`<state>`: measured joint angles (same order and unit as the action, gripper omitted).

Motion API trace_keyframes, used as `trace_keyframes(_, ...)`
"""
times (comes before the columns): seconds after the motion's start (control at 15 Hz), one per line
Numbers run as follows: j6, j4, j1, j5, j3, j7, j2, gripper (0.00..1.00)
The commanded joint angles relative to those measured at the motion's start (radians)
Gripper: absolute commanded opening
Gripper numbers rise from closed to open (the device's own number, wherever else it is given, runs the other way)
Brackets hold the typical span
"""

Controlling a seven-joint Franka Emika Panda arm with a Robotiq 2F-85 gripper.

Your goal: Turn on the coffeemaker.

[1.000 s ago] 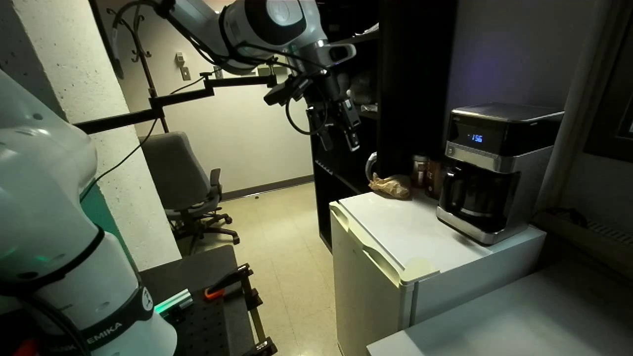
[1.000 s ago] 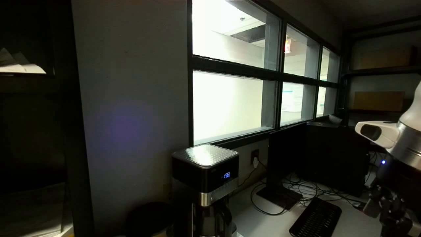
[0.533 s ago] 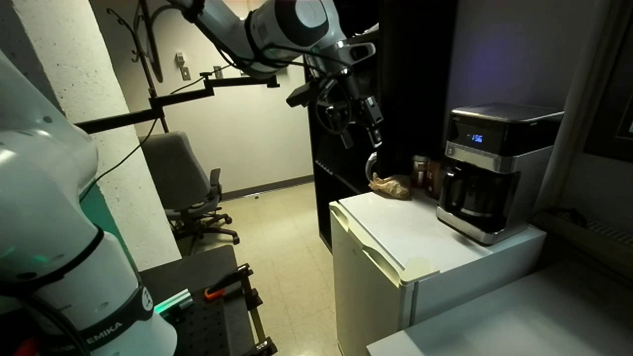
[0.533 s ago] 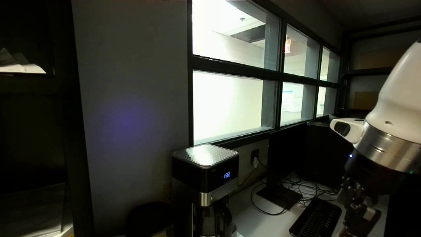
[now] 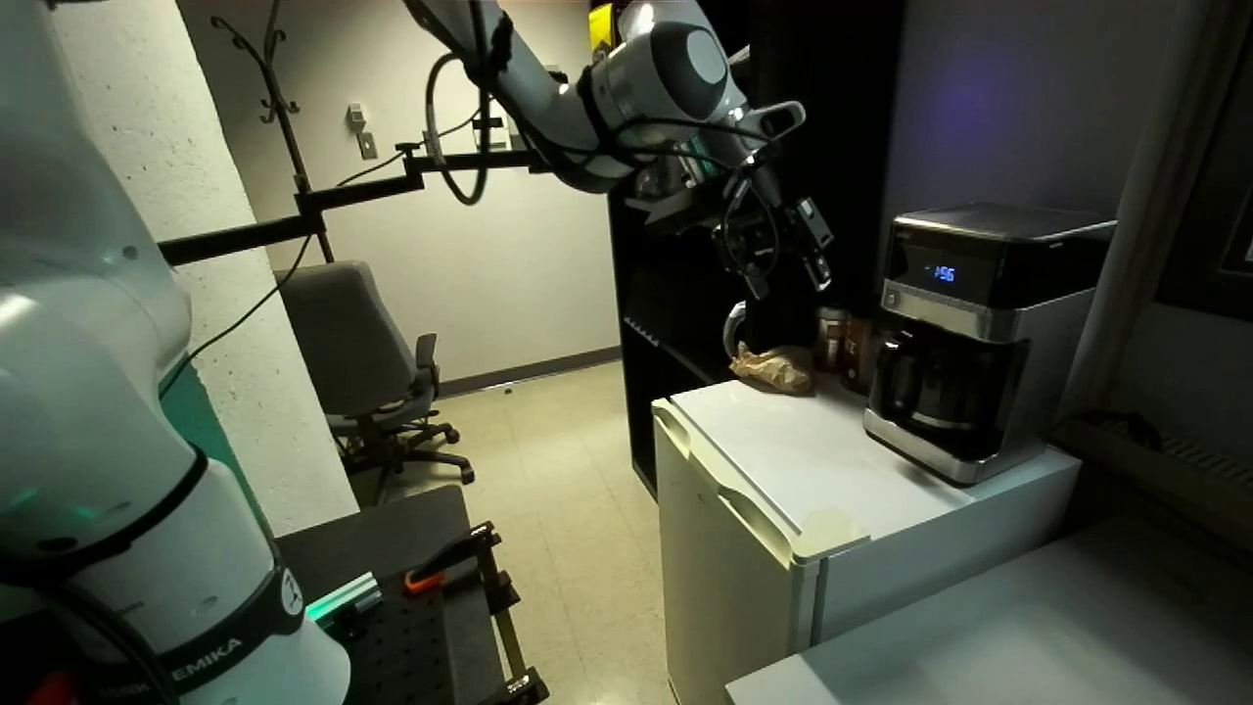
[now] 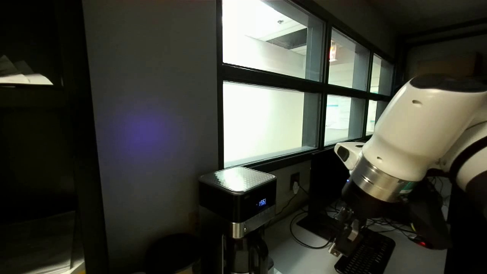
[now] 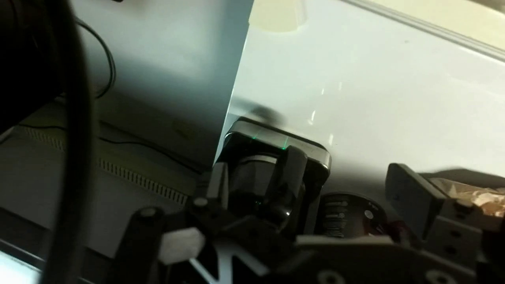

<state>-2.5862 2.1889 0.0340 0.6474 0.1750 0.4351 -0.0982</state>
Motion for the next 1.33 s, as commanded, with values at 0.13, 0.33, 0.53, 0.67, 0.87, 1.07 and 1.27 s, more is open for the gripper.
trace_keyframes(0.13,0.033,-0.212,0.071,0.29,-0.077,0.086,-0.187,0.67)
trace_keyframes(0.33,0.036,-0.293,0.093,0.388,-0.088,0.094,-0.259,0.42)
trace_keyframes(0.53,0.031,-0.361,0.112,0.466,-0.09,0.105,-0.318,0.19)
trace_keyframes(0.67,0.031,-0.402,0.124,0.505,-0.09,0.106,-0.355,0.05)
trace_keyframes(0.87,0.021,-0.456,0.161,0.536,-0.116,0.1,-0.401,0.0)
trace_keyframes(1.07,0.022,-0.506,0.182,0.545,-0.129,0.096,-0.447,0.0)
trace_keyframes(1.27,0.022,-0.546,0.199,0.54,-0.142,0.091,-0.484,0.0)
